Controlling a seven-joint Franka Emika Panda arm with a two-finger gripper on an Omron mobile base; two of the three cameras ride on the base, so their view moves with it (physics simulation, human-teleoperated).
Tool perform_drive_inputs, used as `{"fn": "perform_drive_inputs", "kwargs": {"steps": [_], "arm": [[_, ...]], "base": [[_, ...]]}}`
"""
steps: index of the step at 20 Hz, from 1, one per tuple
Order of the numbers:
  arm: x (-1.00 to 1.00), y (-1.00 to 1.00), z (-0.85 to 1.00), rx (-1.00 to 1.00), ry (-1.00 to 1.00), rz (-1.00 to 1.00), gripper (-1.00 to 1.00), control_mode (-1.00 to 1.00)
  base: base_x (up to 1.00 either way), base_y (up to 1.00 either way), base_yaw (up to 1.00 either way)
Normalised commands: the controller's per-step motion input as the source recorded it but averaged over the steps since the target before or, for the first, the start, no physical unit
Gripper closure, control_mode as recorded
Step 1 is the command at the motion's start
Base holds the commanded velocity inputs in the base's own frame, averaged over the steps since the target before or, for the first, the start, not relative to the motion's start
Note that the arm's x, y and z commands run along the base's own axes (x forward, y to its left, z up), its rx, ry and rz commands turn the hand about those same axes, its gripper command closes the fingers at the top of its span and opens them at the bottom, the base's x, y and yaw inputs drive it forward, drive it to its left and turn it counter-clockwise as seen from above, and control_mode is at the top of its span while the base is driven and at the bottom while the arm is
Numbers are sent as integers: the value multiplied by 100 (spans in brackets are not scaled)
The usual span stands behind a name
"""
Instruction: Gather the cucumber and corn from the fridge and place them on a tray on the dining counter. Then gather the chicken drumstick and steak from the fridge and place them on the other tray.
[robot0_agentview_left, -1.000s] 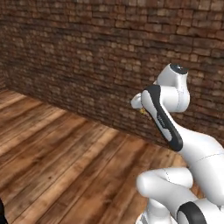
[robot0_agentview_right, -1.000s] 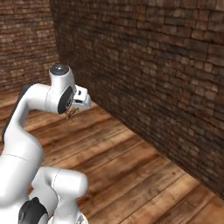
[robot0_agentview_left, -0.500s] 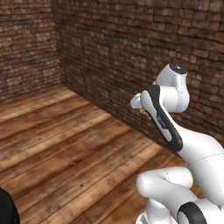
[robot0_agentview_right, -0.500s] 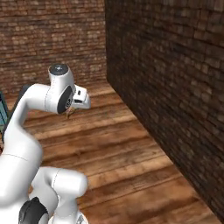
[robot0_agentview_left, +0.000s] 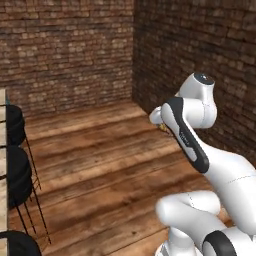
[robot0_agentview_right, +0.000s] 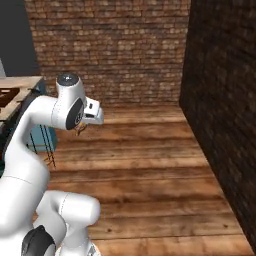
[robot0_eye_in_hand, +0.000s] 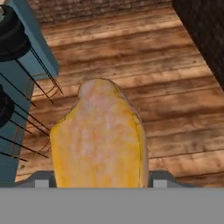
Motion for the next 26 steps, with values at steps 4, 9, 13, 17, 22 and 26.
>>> {"fn": "perform_drive_inputs", "kwargs": {"steps": [4,9,13,17,22,26], "arm": [[0,0,0,0,0,0,100,100],[0,0,0,0,0,0,100,100],[0,0,0,0,0,0,100,100],[0,0,0,0,0,0,100,100],[0,0,0,0,0,0,100,100],[0,0,0,0,0,0,100,100]], "base": [[100,0,50],[100,0,50],[100,-5,46],[100,-14,51],[100,-12,65],[91,-4,81]]}}
